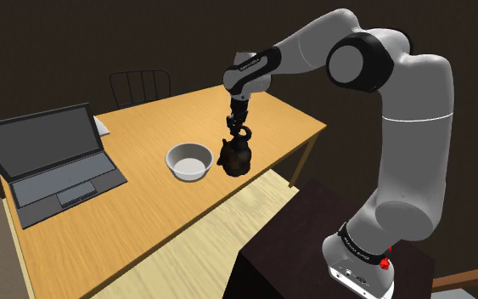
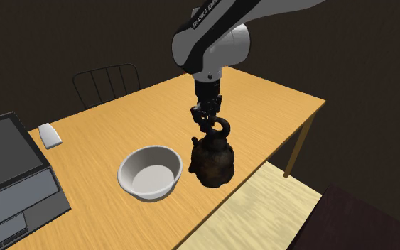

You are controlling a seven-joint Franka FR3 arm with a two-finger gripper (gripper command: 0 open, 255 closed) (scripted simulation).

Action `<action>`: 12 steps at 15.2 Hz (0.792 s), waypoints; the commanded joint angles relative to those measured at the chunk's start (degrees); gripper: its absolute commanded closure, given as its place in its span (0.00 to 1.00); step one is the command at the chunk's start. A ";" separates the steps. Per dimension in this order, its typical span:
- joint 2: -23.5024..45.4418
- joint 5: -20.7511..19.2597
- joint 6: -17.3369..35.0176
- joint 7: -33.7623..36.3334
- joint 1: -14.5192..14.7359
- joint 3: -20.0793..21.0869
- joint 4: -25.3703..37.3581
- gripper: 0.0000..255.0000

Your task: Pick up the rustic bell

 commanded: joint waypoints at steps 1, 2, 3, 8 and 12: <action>-0.91 -0.22 -1.17 0.13 0.04 -0.14 0.40 1.00; -1.36 -0.33 -1.74 0.22 0.08 -0.21 0.53 1.00; -1.79 -0.45 -2.32 0.31 0.12 -0.27 0.68 1.00; -3.87 -0.99 -5.28 0.73 0.28 -0.55 1.61 1.00; -5.07 -1.32 -7.20 0.99 0.36 -0.70 2.35 1.00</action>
